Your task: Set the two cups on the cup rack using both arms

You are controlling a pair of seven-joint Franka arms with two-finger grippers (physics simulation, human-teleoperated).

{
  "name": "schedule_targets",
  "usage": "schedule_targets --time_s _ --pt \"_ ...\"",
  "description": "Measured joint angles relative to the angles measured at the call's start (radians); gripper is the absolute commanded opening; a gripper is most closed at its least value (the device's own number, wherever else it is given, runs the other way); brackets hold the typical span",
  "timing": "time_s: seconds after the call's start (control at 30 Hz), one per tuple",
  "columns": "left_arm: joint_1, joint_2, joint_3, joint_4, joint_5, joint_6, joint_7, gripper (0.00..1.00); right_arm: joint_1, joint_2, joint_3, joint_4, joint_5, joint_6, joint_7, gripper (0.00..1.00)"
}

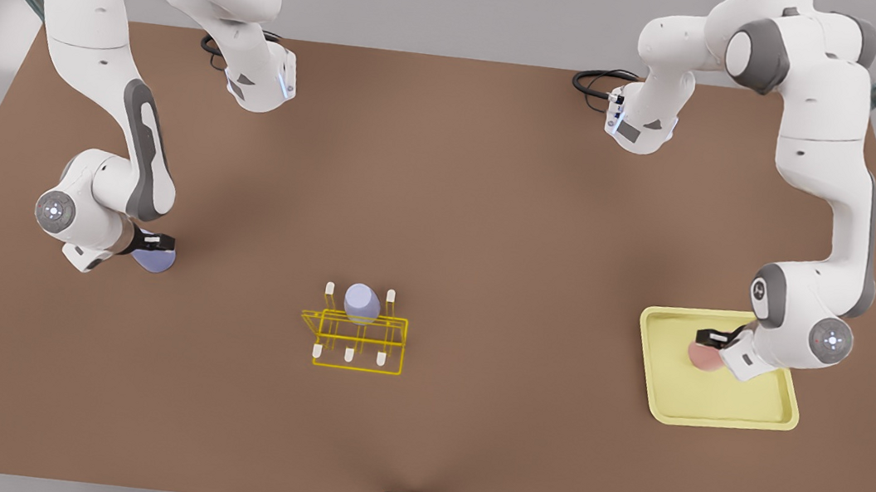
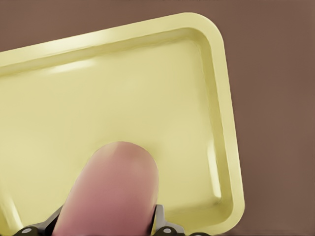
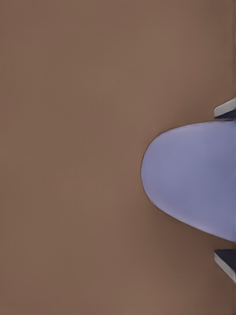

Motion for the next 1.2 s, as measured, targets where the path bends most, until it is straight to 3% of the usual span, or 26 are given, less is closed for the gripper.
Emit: schedule_targets --time_s 0.17,0.37,0.53,0.7,0.97,1.2 --pt "-0.01 -0.009 -0.078 0.084 -0.045 -0.054 -0.043 0.85 -0.001 0.0 0.0 0.0 0.001 0.002 -0.004 0.84" --pt "-0.023 0.044 -0.338 0.301 -0.07 -0.161 -0.166 0.85 -0.001 0.0 0.001 0.01 0.003 -0.003 -0.01 0.84" --pt "-0.111 0.171 -0.441 0.504 -0.088 -0.191 -0.354 0.86 0.0 -0.005 0.008 0.027 0.005 -0.018 -0.014 0.84" --pt "-0.169 0.293 -0.462 0.607 -0.169 -0.083 -0.532 0.86 0.008 -0.02 0.048 0.11 0.065 -0.072 -0.027 0.84" --pt "-0.331 0.434 -0.462 0.786 -0.319 0.115 -0.77 0.86 0.021 0.011 0.192 0.291 0.194 -0.143 -0.05 0.84" --pt "-0.398 0.466 -0.462 0.831 -0.424 0.242 -0.907 0.86 0.105 0.118 0.212 0.471 0.385 -0.158 -0.062 0.84"
